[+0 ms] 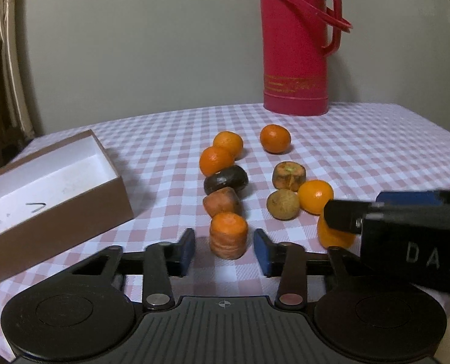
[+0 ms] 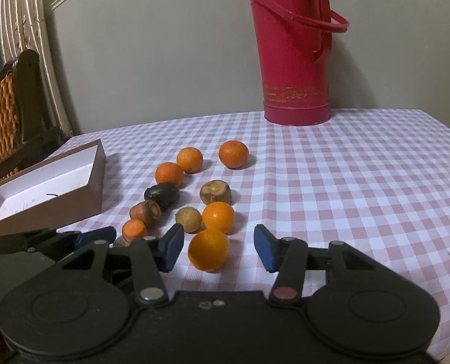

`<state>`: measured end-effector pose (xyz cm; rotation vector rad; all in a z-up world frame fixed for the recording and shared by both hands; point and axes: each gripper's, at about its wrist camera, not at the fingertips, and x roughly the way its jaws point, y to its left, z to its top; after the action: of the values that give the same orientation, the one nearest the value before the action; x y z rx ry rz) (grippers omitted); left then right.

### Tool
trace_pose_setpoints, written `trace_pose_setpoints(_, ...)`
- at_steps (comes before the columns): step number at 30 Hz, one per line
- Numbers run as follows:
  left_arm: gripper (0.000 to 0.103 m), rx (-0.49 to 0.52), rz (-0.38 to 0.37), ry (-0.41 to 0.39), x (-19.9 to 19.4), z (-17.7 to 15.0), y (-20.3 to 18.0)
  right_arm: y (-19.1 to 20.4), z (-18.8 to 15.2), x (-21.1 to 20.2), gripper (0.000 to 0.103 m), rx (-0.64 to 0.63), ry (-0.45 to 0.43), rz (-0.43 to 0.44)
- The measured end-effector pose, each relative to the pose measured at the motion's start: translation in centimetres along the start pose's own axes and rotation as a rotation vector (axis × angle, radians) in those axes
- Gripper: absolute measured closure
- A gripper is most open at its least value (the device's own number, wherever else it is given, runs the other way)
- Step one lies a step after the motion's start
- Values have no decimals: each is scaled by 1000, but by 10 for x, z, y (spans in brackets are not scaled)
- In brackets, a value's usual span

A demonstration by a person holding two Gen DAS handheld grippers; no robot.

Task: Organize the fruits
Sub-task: 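Grasp a carrot piece with the left tool while the right tool grasps an orange, then carry both held pieces over the white box and open both tools to drop them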

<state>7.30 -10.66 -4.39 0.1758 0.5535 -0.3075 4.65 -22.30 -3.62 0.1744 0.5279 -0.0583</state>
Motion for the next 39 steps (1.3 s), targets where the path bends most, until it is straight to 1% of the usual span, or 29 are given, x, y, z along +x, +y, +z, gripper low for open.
trace_pose_setpoints(2,71,-8,-7,-4,2,0,1,0,-1,3,61,5,7,0)
trace_pose_setpoints(3,74,-9,-8,-8,3,0,1,0,-1,3,62,10,7,3)
trace_pose_setpoints(8,75,-27,-11,-21,3,-4,5,2,-1,6,63,8,11,7)
trace_pose_setpoints(12,75,-29,19,-24,-2,-8,10,2,-2,9,71,13,18,7)
trace_pose_setpoints(18,75,-19,32,-25,-8,-12,15,4,-3,15,72,20,31,12)
trace_pose_setpoints(22,75,-13,40,-29,-11,-14,16,9,-6,22,78,26,63,36)
trace_pose_setpoints(29,75,-13,46,-37,-12,-16,15,12,-6,26,79,27,58,33)
trace_pose_setpoints(33,75,-7,64,-43,-16,-18,15,15,-5,19,79,-6,26,27)
trace_pose_setpoints(35,75,-12,54,-41,-18,-18,16,15,-5,16,79,-19,27,32)
trace_pose_setpoints(39,75,-17,43,-52,-26,-18,19,10,-6,11,79,-1,35,45)
